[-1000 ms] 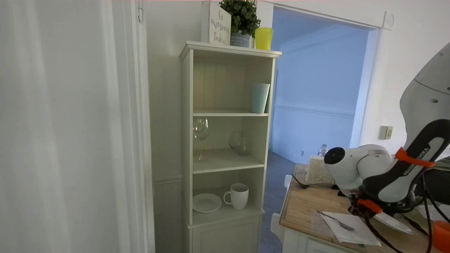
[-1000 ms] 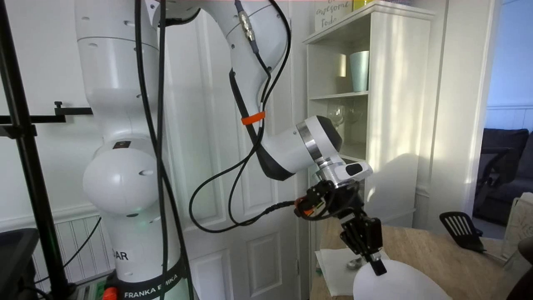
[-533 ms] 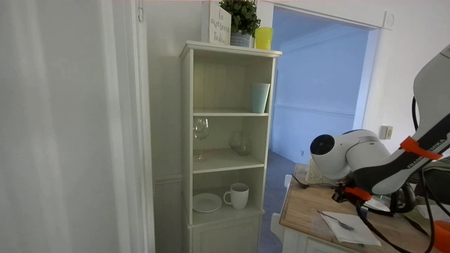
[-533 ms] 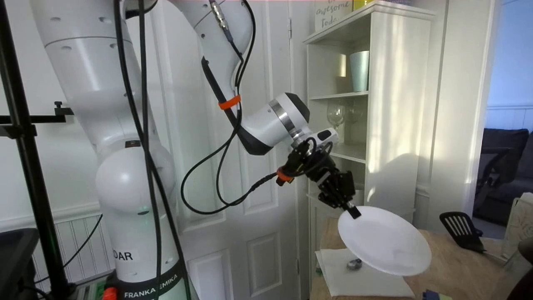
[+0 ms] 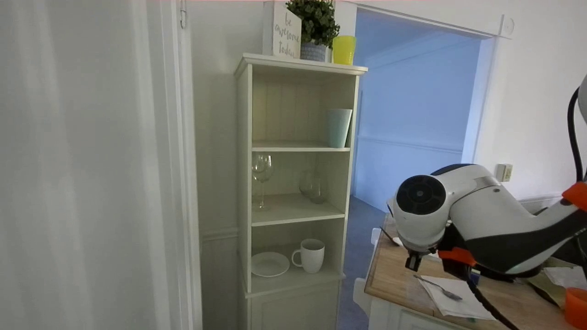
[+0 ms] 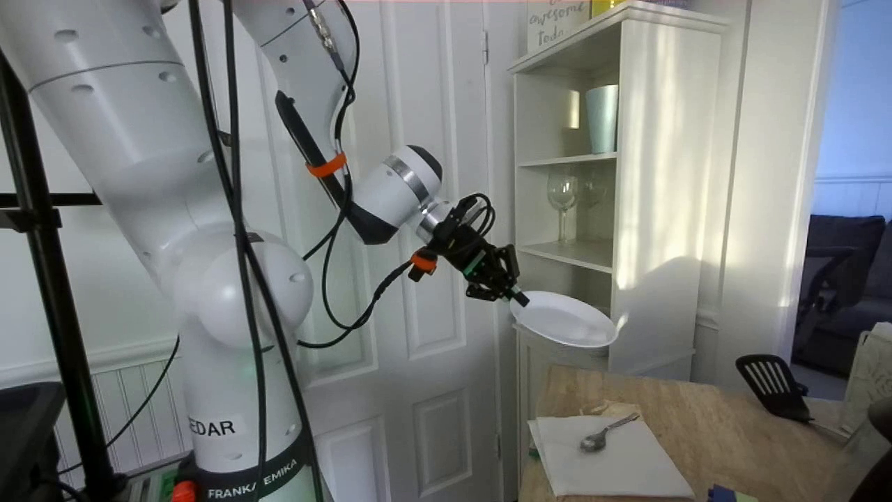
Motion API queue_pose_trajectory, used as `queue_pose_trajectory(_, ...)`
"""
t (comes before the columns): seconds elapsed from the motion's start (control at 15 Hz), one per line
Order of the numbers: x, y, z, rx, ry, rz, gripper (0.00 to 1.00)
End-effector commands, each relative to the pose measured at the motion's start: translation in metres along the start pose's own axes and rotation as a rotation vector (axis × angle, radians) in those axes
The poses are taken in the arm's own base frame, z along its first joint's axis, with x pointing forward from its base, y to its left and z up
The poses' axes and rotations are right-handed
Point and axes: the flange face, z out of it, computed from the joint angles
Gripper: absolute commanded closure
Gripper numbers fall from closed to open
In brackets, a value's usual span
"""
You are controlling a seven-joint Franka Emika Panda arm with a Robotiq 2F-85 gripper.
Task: Pick up the white plate on the table and place it in the bottom shelf of the cabinet
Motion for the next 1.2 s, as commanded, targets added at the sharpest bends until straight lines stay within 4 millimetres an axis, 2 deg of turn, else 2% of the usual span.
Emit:
queue_pose_trajectory(0.0,-0.002,-0.029,-0.029,0.015,0.137,-0.146,0.99)
queue_pose_trajectory(0.27,0.002,-0.061,-0.042,0.013,0.307,-0.28,0.99)
queue_pose_trajectory(0.33,0.003,-0.052,-0.04,0.022,0.235,-0.23,0.99)
queue_pose_trajectory(0.4,0.003,-0.055,-0.04,0.026,0.243,-0.235,0.95)
queue_pose_trajectory(1.0,0.003,-0.055,-0.038,0.028,0.237,-0.232,0.95)
queue_pose_trajectory(1.13,0.012,-0.058,-0.038,0.014,0.29,-0.27,0.99)
